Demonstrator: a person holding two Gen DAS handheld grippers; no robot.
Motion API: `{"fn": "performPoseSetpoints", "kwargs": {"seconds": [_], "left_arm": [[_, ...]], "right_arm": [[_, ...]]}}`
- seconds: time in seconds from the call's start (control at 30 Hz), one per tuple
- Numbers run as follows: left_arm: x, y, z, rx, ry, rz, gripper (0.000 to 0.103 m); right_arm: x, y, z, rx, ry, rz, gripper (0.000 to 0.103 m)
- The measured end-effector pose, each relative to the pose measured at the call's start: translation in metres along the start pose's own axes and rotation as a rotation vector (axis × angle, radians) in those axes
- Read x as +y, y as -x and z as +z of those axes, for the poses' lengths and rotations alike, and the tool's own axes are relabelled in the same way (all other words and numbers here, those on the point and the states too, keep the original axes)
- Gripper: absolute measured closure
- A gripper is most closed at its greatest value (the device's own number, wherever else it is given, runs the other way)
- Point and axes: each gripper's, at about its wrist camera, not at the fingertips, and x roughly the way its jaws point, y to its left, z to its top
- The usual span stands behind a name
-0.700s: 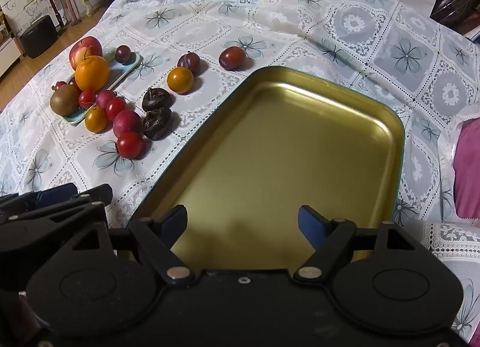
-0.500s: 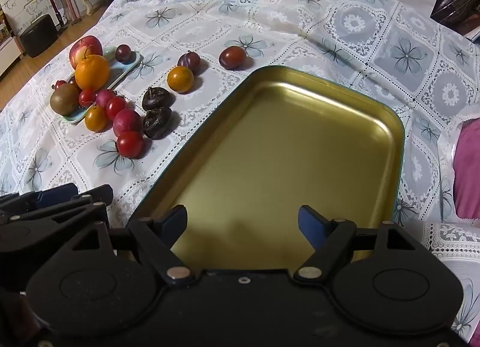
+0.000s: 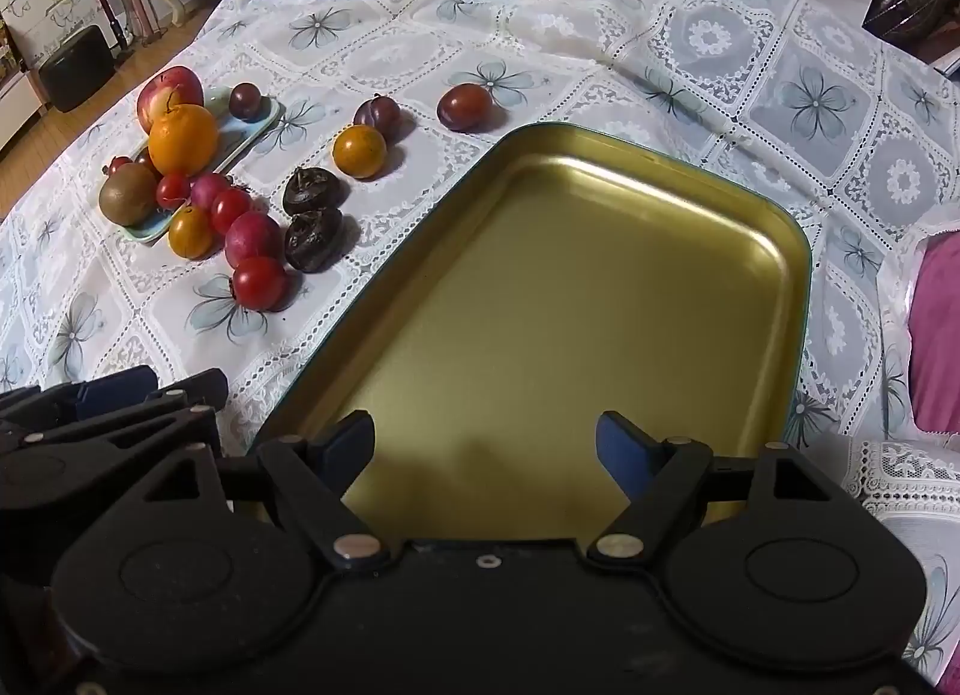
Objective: Organize fruits
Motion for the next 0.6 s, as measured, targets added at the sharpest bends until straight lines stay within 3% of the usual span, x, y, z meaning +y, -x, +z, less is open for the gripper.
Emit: {"fn": "performPoseSetpoints", "kwargs": {"seconds": [0.6], "left_arm": [[-0.0031, 0.0007, -0.0006, 0.005, -0.012, 0.003, 0.054]], "right_arm": [[-0.001, -0.0021, -0.001, 0.017, -0.003, -0.002, 0.02]]}}
